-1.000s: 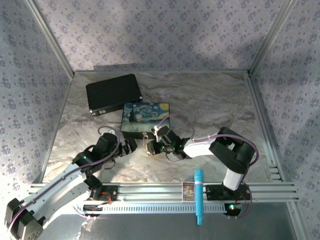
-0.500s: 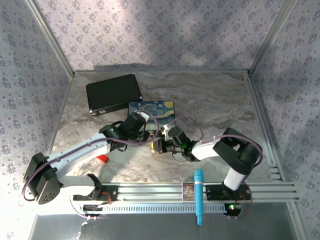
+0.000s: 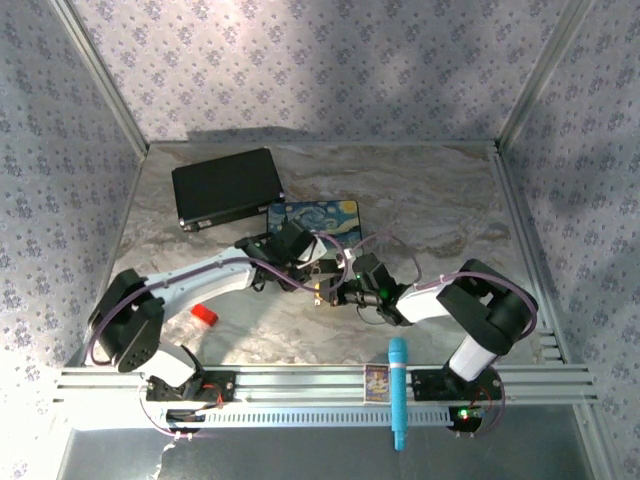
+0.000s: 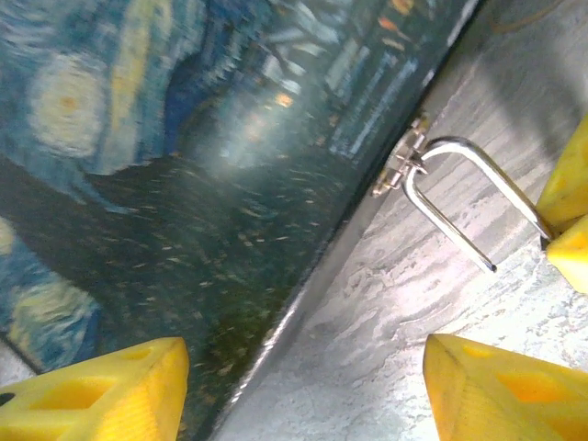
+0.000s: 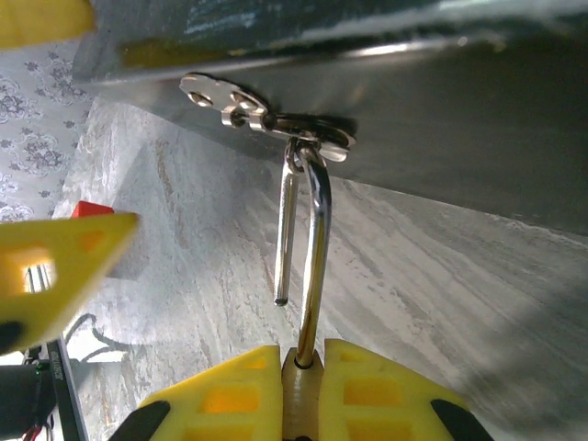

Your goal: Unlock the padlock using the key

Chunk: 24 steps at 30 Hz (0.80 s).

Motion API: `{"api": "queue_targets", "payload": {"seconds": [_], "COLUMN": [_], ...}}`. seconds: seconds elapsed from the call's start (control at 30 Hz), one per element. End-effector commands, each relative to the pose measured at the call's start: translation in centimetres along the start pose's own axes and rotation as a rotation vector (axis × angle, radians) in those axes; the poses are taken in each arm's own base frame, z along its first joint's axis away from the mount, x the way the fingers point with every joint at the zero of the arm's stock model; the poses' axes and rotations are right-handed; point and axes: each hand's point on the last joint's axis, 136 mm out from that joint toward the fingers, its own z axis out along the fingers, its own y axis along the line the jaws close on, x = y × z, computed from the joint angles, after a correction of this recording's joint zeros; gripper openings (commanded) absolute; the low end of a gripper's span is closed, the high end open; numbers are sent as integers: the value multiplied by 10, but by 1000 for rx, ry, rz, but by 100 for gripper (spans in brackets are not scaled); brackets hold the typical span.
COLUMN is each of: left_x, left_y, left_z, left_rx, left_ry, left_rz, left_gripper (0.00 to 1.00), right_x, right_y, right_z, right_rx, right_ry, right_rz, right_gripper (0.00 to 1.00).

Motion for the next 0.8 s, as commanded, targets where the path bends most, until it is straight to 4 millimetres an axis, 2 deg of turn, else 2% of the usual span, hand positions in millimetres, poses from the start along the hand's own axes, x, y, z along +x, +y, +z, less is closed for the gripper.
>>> {"api": "queue_targets", "payload": {"seconds": [0.0,0.17,0.43,0.6,0.77], "left_x": [-1,6,28,25,17], "left_y": [-3,-12,-35,-49,-51], "left_z": [8,16,29,18,2], "left_rx": [-2,25,27,64,76], "left_ry": [28,61,183,195,200], "left_rz": [59,56,76,45,19], "left_gripper": [64,42,34,28,25], "right_x": [28,28,18,12,11], "right_y": [-28,-35,-39,-41,-43], "right_z": [-4,-9,-15,-21,-28], "right_rx": [82,83,70,58,66], "right_ry": [87,71,4,-38,-61], "right_rz": [119,142,182,213,225], "right_gripper": [0,0,0,0,0]}}
